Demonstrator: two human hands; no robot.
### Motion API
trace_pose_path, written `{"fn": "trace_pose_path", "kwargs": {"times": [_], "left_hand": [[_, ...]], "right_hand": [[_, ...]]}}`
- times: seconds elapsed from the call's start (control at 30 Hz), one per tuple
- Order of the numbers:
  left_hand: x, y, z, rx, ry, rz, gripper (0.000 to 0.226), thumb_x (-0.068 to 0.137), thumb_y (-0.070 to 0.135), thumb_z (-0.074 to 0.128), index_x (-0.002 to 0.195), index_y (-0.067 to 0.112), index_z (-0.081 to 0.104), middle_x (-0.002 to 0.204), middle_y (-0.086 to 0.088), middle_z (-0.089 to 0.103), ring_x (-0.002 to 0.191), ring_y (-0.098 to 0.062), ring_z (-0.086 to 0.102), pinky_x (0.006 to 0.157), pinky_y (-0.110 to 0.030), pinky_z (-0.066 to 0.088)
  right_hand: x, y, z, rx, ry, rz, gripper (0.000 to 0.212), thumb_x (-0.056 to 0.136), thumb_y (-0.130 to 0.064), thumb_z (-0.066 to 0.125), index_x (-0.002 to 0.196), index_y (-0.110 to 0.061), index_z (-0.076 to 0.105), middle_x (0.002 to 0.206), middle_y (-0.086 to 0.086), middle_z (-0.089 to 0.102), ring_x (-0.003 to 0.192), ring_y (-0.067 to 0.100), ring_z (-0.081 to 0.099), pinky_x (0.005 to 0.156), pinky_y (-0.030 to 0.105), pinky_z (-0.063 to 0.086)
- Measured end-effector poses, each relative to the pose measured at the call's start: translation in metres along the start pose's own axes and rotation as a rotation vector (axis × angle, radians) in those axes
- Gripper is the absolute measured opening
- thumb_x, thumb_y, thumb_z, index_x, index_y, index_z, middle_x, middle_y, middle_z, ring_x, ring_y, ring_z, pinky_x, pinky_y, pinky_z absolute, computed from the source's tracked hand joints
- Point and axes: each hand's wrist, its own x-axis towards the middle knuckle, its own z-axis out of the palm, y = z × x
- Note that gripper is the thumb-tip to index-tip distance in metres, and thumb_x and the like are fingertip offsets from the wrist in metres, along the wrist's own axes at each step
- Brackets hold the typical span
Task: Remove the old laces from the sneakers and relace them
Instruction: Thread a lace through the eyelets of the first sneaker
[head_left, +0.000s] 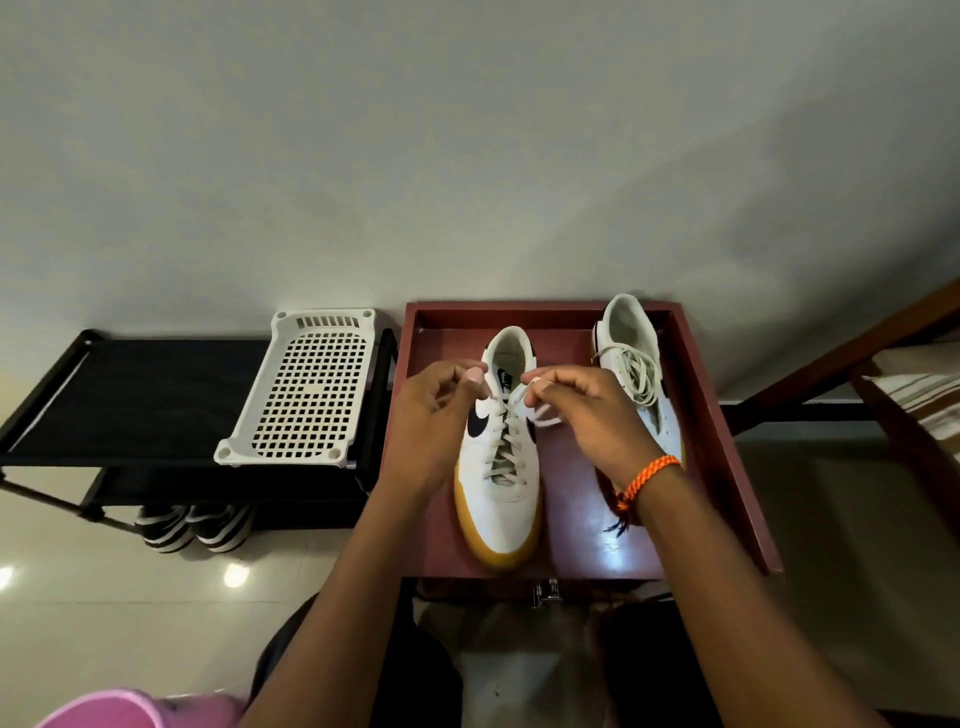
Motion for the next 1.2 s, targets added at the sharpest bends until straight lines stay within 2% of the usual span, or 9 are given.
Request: {"fn": "trace_pose_path", "kwargs": {"times": [0.07, 0.13, 0.2, 0.27, 0.37, 0.6, 0.8, 1.07, 1.2], "left_hand": [[-0.011, 0.020, -0.003, -0.035, 0.010, 0.021, 0.026, 0.106, 0.022, 0.064, 0.089, 0.007, 0.076, 0.100, 0.000, 0.080, 0.087, -0.028, 0.074, 0.080, -0.033, 0.057], [-0.020, 0.043, -0.005, -0.082, 0.014, 0.053, 0.023, 0.105, 0.021, 0.065, 0.091, 0.007, 0.079, 0.095, -0.004, 0.080, 0.082, -0.040, 0.071, 0.072, -0.033, 0.058], [-0.028, 0.067, -0.007, -0.121, 0.036, 0.080, 0.020, 0.104, 0.020, 0.068, 0.094, 0.010, 0.082, 0.092, -0.003, 0.081, 0.080, -0.035, 0.072, 0.067, -0.025, 0.056], [-0.034, 0.090, -0.010, -0.148, 0.066, 0.113, 0.018, 0.103, 0.017, 0.068, 0.096, 0.014, 0.084, 0.091, 0.001, 0.082, 0.083, -0.020, 0.077, 0.074, -0.020, 0.058], [-0.039, 0.119, -0.013, -0.163, 0.100, 0.163, 0.019, 0.103, 0.014, 0.068, 0.096, 0.014, 0.085, 0.087, -0.001, 0.082, 0.086, -0.021, 0.080, 0.078, -0.033, 0.062], [-0.058, 0.173, -0.022, -0.249, 0.127, 0.214, 0.017, 0.101, 0.012, 0.070, 0.093, 0.011, 0.085, 0.085, -0.003, 0.082, 0.085, -0.018, 0.080, 0.080, -0.026, 0.062], [-0.059, 0.204, -0.030, -0.201, 0.176, 0.295, 0.011, 0.097, 0.014, 0.076, 0.095, 0.018, 0.085, 0.089, 0.008, 0.082, 0.091, -0.006, 0.078, 0.082, -0.017, 0.057], [-0.059, 0.224, -0.035, -0.188, 0.212, 0.276, 0.021, 0.086, 0.010, 0.087, 0.101, 0.021, 0.078, 0.083, 0.004, 0.082, 0.081, -0.011, 0.080, 0.077, -0.030, 0.064], [-0.055, 0.228, -0.037, -0.180, 0.193, 0.265, 0.010, 0.087, 0.012, 0.086, 0.093, 0.019, 0.084, 0.083, 0.005, 0.081, 0.081, -0.013, 0.080, 0.088, -0.043, 0.065]], "right_hand": [[-0.013, -0.022, -0.005, 0.027, -0.016, -0.024, 0.034, 0.103, -0.013, 0.060, 0.073, -0.017, 0.076, 0.109, -0.006, 0.079, 0.102, 0.010, 0.071, 0.082, 0.027, 0.048], [-0.021, -0.044, -0.009, 0.050, -0.018, -0.057, 0.033, 0.103, -0.009, 0.059, 0.075, -0.012, 0.076, 0.102, -0.001, 0.080, 0.090, 0.024, 0.072, 0.074, 0.029, 0.051], [-0.026, -0.066, -0.013, 0.054, -0.007, -0.109, 0.031, 0.103, -0.009, 0.059, 0.078, -0.007, 0.077, 0.093, 0.005, 0.079, 0.082, 0.025, 0.071, 0.078, 0.038, 0.054], [-0.031, -0.089, -0.017, 0.070, -0.006, -0.155, 0.029, 0.103, -0.009, 0.059, 0.079, -0.006, 0.077, 0.091, 0.006, 0.079, 0.093, 0.016, 0.073, 0.088, 0.026, 0.054], [-0.039, -0.118, -0.024, 0.104, -0.001, -0.194, 0.028, 0.103, -0.007, 0.059, 0.081, -0.002, 0.076, 0.088, 0.012, 0.078, 0.082, 0.014, 0.072, 0.075, 0.017, 0.052], [-0.058, -0.161, -0.027, 0.233, 0.041, -0.285, 0.018, 0.102, -0.008, 0.064, 0.092, -0.003, 0.078, 0.088, 0.014, 0.078, 0.091, 0.034, 0.075, 0.084, 0.038, 0.063], [-0.075, -0.182, -0.029, 0.241, 0.169, -0.396, 0.021, 0.097, 0.004, 0.066, 0.100, -0.013, 0.079, 0.098, 0.001, 0.080, 0.099, 0.019, 0.076, 0.089, 0.036, 0.062], [-0.080, -0.195, -0.019, 0.324, 0.349, -0.408, 0.019, 0.086, -0.001, 0.084, 0.094, -0.005, 0.067, 0.082, 0.009, 0.077, 0.076, 0.026, 0.078, 0.077, 0.053, 0.065], [-0.080, -0.200, -0.021, 0.266, 0.350, -0.404, 0.023, 0.083, -0.003, 0.087, 0.093, -0.008, 0.067, 0.080, 0.007, 0.078, 0.074, 0.024, 0.078, 0.077, 0.054, 0.064]]}}
